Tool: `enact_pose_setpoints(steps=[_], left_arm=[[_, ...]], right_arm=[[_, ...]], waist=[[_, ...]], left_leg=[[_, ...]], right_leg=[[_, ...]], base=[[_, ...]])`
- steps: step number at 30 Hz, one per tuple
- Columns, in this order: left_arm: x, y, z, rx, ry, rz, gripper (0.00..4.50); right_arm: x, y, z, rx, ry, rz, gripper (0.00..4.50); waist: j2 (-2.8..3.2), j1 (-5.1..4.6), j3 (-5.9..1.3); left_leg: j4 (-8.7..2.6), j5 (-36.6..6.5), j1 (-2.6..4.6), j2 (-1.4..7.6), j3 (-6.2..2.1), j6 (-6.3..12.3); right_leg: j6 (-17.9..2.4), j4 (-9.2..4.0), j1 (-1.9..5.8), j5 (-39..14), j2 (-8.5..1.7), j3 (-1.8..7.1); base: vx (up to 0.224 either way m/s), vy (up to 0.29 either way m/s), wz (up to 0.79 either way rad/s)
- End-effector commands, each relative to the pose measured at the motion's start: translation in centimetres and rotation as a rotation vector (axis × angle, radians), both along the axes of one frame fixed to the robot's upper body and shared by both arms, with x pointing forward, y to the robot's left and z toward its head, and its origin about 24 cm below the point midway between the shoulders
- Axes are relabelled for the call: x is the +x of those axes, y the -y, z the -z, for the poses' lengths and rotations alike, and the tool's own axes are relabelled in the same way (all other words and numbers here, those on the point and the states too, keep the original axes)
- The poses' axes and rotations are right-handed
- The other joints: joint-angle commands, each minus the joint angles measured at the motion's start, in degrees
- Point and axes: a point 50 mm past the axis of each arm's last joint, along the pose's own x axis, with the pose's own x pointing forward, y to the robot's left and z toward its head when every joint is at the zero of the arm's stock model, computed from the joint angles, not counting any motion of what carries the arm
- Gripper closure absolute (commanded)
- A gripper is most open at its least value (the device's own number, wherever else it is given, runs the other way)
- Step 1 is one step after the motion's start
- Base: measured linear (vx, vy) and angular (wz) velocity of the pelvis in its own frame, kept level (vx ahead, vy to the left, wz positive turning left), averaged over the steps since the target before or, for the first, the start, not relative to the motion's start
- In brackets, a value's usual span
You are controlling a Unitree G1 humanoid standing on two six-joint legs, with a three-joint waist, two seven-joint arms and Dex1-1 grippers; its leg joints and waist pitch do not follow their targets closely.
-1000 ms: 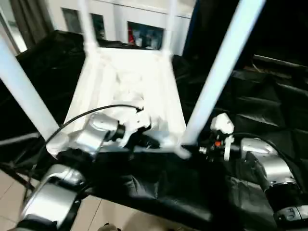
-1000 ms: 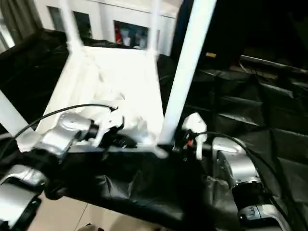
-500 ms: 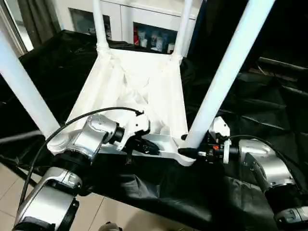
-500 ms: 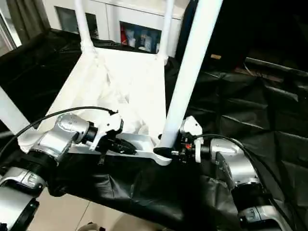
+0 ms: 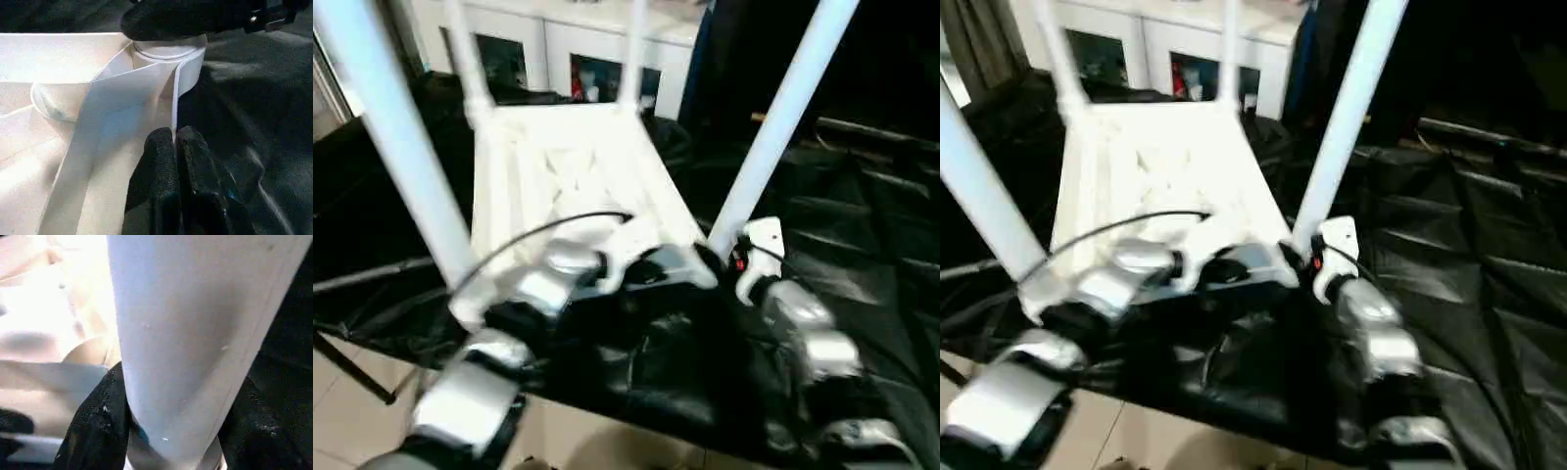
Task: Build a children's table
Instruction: Rotate leg to tighten, then rotate table base
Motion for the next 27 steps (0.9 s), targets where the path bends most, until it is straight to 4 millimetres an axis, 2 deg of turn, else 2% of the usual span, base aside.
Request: enact_pose_setpoints(steps=[1,2,3,6,7,9,10,11,12,14,15,16,17,18,19,20,22,23,24,25,26,27], left_arm=[[0.4,1.2,-0.9,-0.022,0.060,-0.028,4.50],[0.4,1.2,-0.9,-0.029,0.067,-0.011,4.50],[0.4,1.2,-0.9,-0.030,0.069,-0.008,4.50],[0.3,0.9,-1.0,-0.040,0.089,0.012,4.50],[0.4,0.8,-1.1,-0.049,0.100,0.018,4.50],[0.3,0.7,-1.2,-0.070,0.116,0.025,4.50],[0.3,0.7,-1.3,-0.079,0.121,0.026,4.50],[0.4,0.6,-1.8,-0.137,0.140,0.017,4.50],[0.3,0.6,-2.0,-0.159,0.140,0.017,4.50],[0.2,0.5,-2.5,-0.210,0.148,0.018,4.50],[0.2,0.5,-2.7,-0.224,0.154,0.016,4.50],[0.1,0.4,-2.7,-0.229,0.154,0.014,4.50],[0.1,0.3,-2.9,-0.245,0.153,0.010,4.07],[-0.1,0.1,-3.1,-0.263,0.148,0.005,4.07],[-0.3,-0.2,-3.3,-0.279,0.142,0.000,4.09],[-0.6,-0.4,-3.5,-0.293,0.140,-0.009,4.04],[-0.8,-0.7,-3.6,-0.302,0.135,-0.018,3.91],[-1.5,-1.0,-3.7,-0.311,0.129,-0.021,3.75],[-2.1,-1.2,-3.7,-0.319,0.117,-0.017,3.65],[-2.9,-1.4,-3.7,-0.321,0.100,-0.003,3.65],[-3.4,-1.6,-3.7,-0.323,0.088,0.007,3.63],[-3.6,-1.7,-3.7,-0.322,0.083,0.011,3.56]], right_arm=[[-1.5,-2.5,2.6,-0.028,-0.103,-0.100,2.21],[-1.5,-2.4,2.2,-0.029,-0.070,-0.118,2.21],[-1.5,-2.4,2.2,-0.029,-0.067,-0.119,1.86],[-1.3,-1.3,1.7,-0.043,-0.031,-0.103,1.81],[-1.2,-0.6,1.4,-0.048,-0.014,-0.101,1.81],[-1.1,0.4,0.8,-0.030,0.008,-0.114,1.81],[-1.1,0.7,0.6,-0.019,0.015,-0.123,1.81],[-1.5,2.7,-0.6,0.037,0.047,-0.200,1.81],[-1.7,3.4,-1.0,0.043,0.055,-0.231,1.81],[-2.5,5.0,-1.8,0.033,0.068,-0.312,1.81],[-2.7,5.4,-2.0,0.029,0.071,-0.338,1.81],[-2.8,5.6,-2.1,0.027,0.071,-0.347,1.81],[-3.2,6.4,-2.5,0.020,0.071,-0.374,1.79],[-3.4,6.9,-2.8,0.017,0.070,-0.395,1.79],[-3.7,7.3,-3.1,0.019,0.069,-0.417,1.79],[-3.9,7.6,-3.4,0.025,0.065,-0.438,1.79],[-4.1,7.8,-3.6,0.033,0.059,-0.457,1.79],[-4.4,7.7,-3.7,0.056,0.042,-0.497,1.79],[-4.7,7.3,-3.6,0.070,0.029,-0.531,1.79],[-4.9,6.7,-3.4,0.079,0.018,-0.569,1.79],[-5.1,6.2,-3.3,0.085,0.011,-0.593,1.79],[-5.1,6.0,-3.2,0.088,0.010,-0.601,1.79]], waist=[[0.44,-0.16,-2.50],[0.35,-0.08,-2.53],[0.39,-0.06,-2.56],[0.34,0.00,-2.69],[0.05,0.05,-2.77],[0.01,0.19,-2.73],[-0.19,0.28,-2.79],[-0.28,0.46,-2.81],[-0.38,1.06,-2.83],[-0.22,1.12,-2.88],[-0.15,1.26,-3.26],[-0.20,1.08,-3.44],[-0.27,1.12,-3.58],[-0.34,1.02,-3.50],[-0.03,1.03,-3.45],[-0.26,0.96,-3.42],[-0.19,0.79,-3.29],[-0.14,0.76,-3.20],[-0.20,0.70,-3.09],[-0.31,0.90,-2.92],[0.04,0.72,-2.69],[-0.04,0.62,-2.71]], left_leg=[[-4.65,-21.3,0.72,1.46,-1.49,-0.77],[-4.67,-20.9,0.68,1.54,-1.43,-0.49],[-4.66,-20.7,0.67,1.59,-1.38,-0.42],[-4.62,-19.1,0.36,1.60,-1.22,-0.09],[-4.55,-17.9,0.22,1.64,-1.18,0.29],[-4.34,-17.1,0.36,1.59,-0.93,1.08],[-4.22,-16.5,0.21,1.56,-0.87,1.65],[-4.05,-16.0,0.20,1.52,-0.68,2.54],[-3.76,-14.9,0.31,1.67,-0.59,3.65],[-3.70,-13.3,0.06,1.72,-0.58,4.56],[-3.36,-10.0,-0.23,1.87,-0.56,5.71],[-3.25,-8.7,-0.44,1.83,-0.62,6.16],[-3.05,-6.0,-0.84,1.88,-0.75,7.02],[-3.02,-5.6,-0.74,1.87,-0.65,7.50],[-2.89,-5.3,-0.69,1.89,-0.67,8.25],[-2.79,-5.0,-0.66,2.03,-0.58,8.63],[-2.73,-5.2,-0.56,1.97,-0.44,9.10],[-2.78,-6.1,-0.41,2.00,-0.40,8.85],[-2.91,-6.9,-0.54,2.14,-0.53,8.66],[-3.14,-8.5,-0.40,2.56,-0.62,7.69],[-3.31,-10.4,-0.22,2.45,-0.47,6.76],[-3.31,-10.9,-0.16,2.37,-0.48,6.27]], right_leg=[[-6.5,-5.90,1.04,-26.4,-3.60,1.86],[-7.1,-5.74,1.09,-24.6,-3.55,1.90],[-7.4,-5.58,1.12,-23.5,-3.53,1.96],[-8.8,-5.04,1.43,-19.4,-3.48,2.05],[-9.2,-4.81,1.65,-17.7,-3.49,2.02],[-9.8,-4.74,1.58,-16.5,-3.47,2.13],[-10.0,-4.62,1.81,-16.0,-3.54,2.15],[-10.3,-4.58,1.91,-15.0,-3.48,2.16],[-10.7,-4.50,2.02,-13.6,-3.59,2.21],[-11.8,-4.09,2.24,-10.9,-3.57,2.22],[-13.5,-3.37,2.39,-5.3,-3.48,2.04],[-14.1,-2.96,2.62,-3.1,-3.48,1.97],[-15.1,-2.33,2.98,1.2,-3.48,1.87],[-15.6,-2.30,2.81,2.4,-3.37,1.85],[-16.6,-2.11,2.88,3.9,-3.40,1.84],[-17.5,-1.86,3.07,5.2,-3.44,1.90],[-17.6,-2.04,2.90,3.9,-3.29,1.92],[-17.2,-2.29,2.69,1.5,-3.31,1.90],[-17.1,-2.42,2.87,0.1,-3.45,1.88],[-16.9,-2.51,2.79,-3.0,-3.73,1.93],[-15.9,-3.16,2.19,-7.1,-3.39,1.89],[-15.4,-3.30,2.10,-8.5,-3.28,1.90]], base=[[0.000,0.000,0.00],[0.000,0.000,0.00],[0.000,0.000,0.00],[0.000,0.000,0.00],[0.000,0.000,0.00],[0.000,0.000,0.00],[0.000,0.000,0.00],[0.000,0.000,0.00],[0.000,0.000,0.00],[0.000,0.000,0.00],[0.000,0.000,0.00],[0.000,0.000,0.00],[0.000,0.000,0.00],[0.000,0.000,0.00],[0.000,0.000,0.00],[0.000,0.000,0.00],[0.000,0.000,0.00],[0.000,0.000,0.00],[0.000,0.000,0.00],[0.000,0.000,0.00],[0.000,0.000,0.00],[0.000,0.000,0.00]])
